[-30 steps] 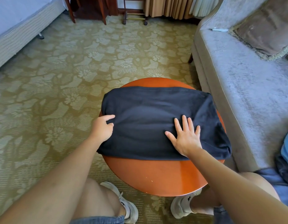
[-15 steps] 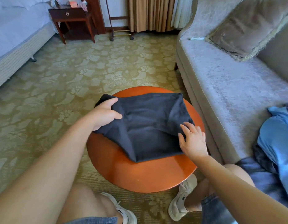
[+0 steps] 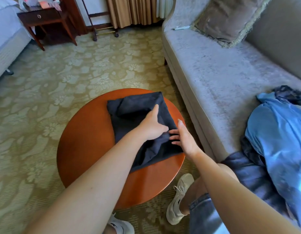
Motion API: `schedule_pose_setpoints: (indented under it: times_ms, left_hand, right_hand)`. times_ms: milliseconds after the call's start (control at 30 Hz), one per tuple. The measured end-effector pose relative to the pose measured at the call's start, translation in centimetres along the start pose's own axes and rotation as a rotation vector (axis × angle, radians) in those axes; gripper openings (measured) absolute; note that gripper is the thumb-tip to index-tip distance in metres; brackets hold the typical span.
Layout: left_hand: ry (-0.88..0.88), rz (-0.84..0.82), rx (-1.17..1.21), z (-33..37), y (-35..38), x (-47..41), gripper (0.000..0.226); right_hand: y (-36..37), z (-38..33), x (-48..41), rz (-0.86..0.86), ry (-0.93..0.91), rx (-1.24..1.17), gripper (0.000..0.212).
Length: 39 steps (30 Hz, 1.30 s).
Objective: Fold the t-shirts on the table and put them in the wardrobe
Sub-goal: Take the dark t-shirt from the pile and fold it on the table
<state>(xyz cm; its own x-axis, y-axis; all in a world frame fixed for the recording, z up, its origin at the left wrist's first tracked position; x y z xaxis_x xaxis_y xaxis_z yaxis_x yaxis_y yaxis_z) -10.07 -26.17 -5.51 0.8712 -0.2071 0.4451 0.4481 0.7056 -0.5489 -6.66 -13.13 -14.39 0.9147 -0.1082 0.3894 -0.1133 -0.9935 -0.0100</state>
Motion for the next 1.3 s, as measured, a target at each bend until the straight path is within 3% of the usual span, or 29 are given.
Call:
schedule_pose_setpoints:
  times_ms: [67, 100, 233, 367, 500, 567, 633, 667, 733, 800, 900, 1033, 1200, 1267, 1300]
  left_hand:
    - [-0.006, -0.060, 0.215, -0.4, 1.8, -0.2, 0.086]
    - [0.000, -0.014, 0.238, -0.9, 1.9, -0.2, 0.080]
    - [-0.023, 0.286, -0.159, -5.2, 0.9, 0.5, 0.061]
    - [-0.128, 0.265, -0.510, -9.3, 2.3, 1.9, 0.073]
    - [-0.092, 0.238, -0.612, -12.4, 1.0, 2.0, 0.082]
    - [-0.067, 0.238, -0.651, -13.7, -0.2, 2.2, 0.090]
    - [-0.039, 0.243, -0.654, -14.7, -1.2, 2.5, 0.095]
    - [-0.023, 0.248, -0.638, -15.1, -1.6, 2.6, 0.097]
    - [0.009, 0.265, -0.595, -15.7, -2.2, 2.8, 0.098]
    - [0.041, 0.288, -0.559, -16.2, -2.7, 3.1, 0.093]
    - [0.065, 0.300, -0.544, -16.7, -3.1, 3.2, 0.079]
    - [0.092, 0.283, -0.626, -17.4, -3.4, 3.0, 0.076]
    - [0.181, 0.266, -0.728, -18.6, -5.4, 2.0, 0.083]
    - [0.225, 0.252, -0.818, -19.1, -6.1, 1.5, 0.092]
    - [0.239, 0.240, -0.858, -19.2, -6.3, 1.3, 0.095]
  right_hand:
    - [-0.4, 1.1, -0.4, -0.064, -0.005, -0.011, 0.096]
    - [-0.4, 0.9, -0.2, -0.072, -0.018, -0.022, 0.094]
    - [-0.6, -0.2, 0.3, -0.020, -0.095, 0.046, 0.063]
    - [-0.1, -0.2, 0.9, 0.015, -0.130, 0.126, 0.061]
    - [1.6, 0.7, 2.1, -0.047, -0.108, 0.143, 0.065]
    - [1.6, -0.5, 2.6, 0.105, -0.215, 0.342, 0.058]
    - [2.6, -3.1, 3.6, 0.253, -0.439, 0.576, 0.052]
    - [4.1, -4.4, 4.0, 0.215, -0.553, 0.639, 0.050]
    - [8.2, -5.5, 4.2, -0.025, -0.697, 0.753, 0.054]
    - [11.8, -5.2, 3.5, -0.246, -0.694, 0.880, 0.063]
    - [14.1, -4.4, 1.0, -0.315, -0.589, 1.028, 0.071]
    - [13.6, -4.9, -3.0, -0.158, -0.524, 1.081, 0.072]
    - [7.9, -5.3, -3.9, 0.341, -0.306, 0.733, 0.072]
    - [7.7, -5.0, -3.6, 0.322, -0.352, 0.947, 0.072]
    - [8.5, -5.0, -3.6, 0.229, -0.433, 1.088, 0.067]
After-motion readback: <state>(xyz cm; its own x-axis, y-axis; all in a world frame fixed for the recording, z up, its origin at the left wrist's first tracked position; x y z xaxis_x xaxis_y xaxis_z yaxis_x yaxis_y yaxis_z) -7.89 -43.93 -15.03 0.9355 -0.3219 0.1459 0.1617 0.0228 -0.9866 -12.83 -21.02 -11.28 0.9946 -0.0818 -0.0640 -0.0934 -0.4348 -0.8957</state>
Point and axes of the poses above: each hand's wrist, its own x-axis away from the middle knuckle, its own y-axis out of the palm, z = x × y, the point moved 6 cm from there along -x, towards the middle knuckle, and after that the axes turned 2 degrees about -y, right-handed, at the moved point
